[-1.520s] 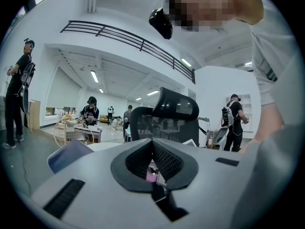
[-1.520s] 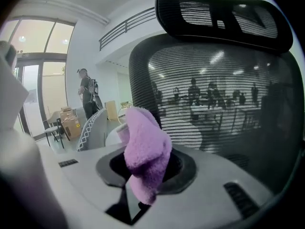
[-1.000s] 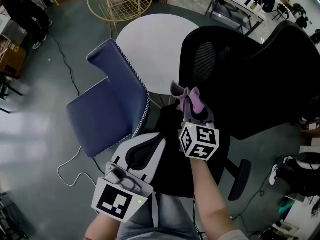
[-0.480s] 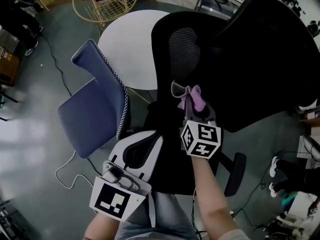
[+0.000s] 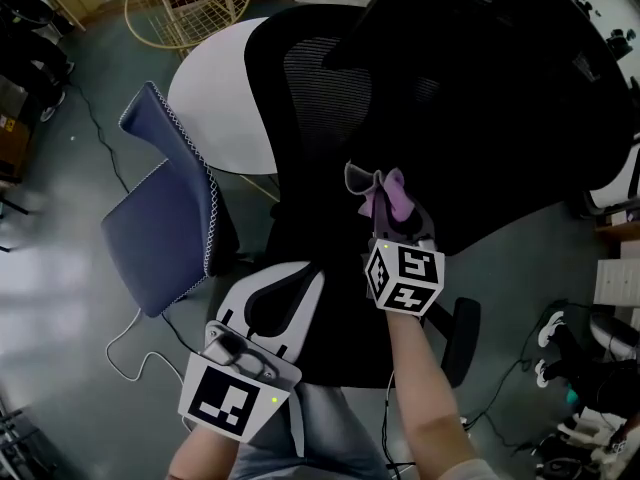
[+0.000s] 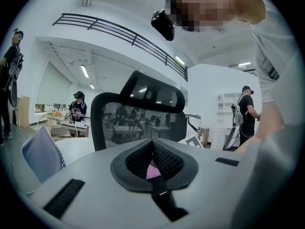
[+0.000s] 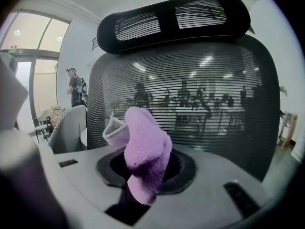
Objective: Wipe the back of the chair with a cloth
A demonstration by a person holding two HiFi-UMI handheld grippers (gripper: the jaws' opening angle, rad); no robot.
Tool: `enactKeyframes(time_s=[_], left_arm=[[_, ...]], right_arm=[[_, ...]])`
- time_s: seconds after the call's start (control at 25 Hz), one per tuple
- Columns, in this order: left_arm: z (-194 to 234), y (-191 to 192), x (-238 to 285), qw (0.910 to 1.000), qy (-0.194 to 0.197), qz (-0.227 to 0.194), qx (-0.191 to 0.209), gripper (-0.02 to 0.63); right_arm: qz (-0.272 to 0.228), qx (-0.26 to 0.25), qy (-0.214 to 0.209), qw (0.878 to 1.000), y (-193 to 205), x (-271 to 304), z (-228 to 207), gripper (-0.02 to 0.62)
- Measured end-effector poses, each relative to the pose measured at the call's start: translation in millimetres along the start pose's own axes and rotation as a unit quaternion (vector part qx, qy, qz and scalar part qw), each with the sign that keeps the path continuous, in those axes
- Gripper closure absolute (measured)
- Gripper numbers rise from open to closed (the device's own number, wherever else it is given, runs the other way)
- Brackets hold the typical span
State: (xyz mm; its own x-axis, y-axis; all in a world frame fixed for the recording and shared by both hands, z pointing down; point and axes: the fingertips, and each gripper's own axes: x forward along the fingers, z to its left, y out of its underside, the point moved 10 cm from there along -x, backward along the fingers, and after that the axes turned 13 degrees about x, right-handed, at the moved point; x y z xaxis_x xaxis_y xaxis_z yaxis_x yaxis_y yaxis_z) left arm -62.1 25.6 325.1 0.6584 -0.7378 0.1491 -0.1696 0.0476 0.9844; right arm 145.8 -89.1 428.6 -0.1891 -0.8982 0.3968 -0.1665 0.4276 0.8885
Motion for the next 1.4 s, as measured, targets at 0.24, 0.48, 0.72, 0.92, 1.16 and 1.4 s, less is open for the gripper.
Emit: enactKeyframes(time_s=[0.24,0.48,0.72,0.92,1.16,1.4], left_arm=[[-16.1,1.6,14.3,0.9999,0.012,0.004,-0.002,0.595],[-28.6,1.7,29.2,0.9996,0.026,0.006,0.001,0.594],[-41.4,-2.3,43.1,0.9992,0.04,0.004,0.005,0.595],[-55.3,-4.7,55.2,0.9985,0.053,0.006,0.012,0.594],[-75.6,-8.0,68.9,0.9975,0.068,0.009,0.016,0.594],[-89.5,-13.1,76.5,0.9966,0.08,0.008,0.019,0.595]], right_arm=[[-0.004,0.0,0.012,1.0,-1.2,-7.9,-26.1,0.488],[-0.008,0.006,0.03,1.0,-1.4,-16.3,-52.7,0.488],[-0.01,0.019,0.054,0.998,-1.5,-28.2,-84.3,0.488],[-0.012,0.026,0.071,0.997,-1.8,-37.6,-112.1,0.488],[-0.015,0.037,0.089,0.995,-2.2,-52.4,-143.7,0.488],[-0.016,0.055,0.11,0.992,-2.7,-68.1,-170.1,0.488]])
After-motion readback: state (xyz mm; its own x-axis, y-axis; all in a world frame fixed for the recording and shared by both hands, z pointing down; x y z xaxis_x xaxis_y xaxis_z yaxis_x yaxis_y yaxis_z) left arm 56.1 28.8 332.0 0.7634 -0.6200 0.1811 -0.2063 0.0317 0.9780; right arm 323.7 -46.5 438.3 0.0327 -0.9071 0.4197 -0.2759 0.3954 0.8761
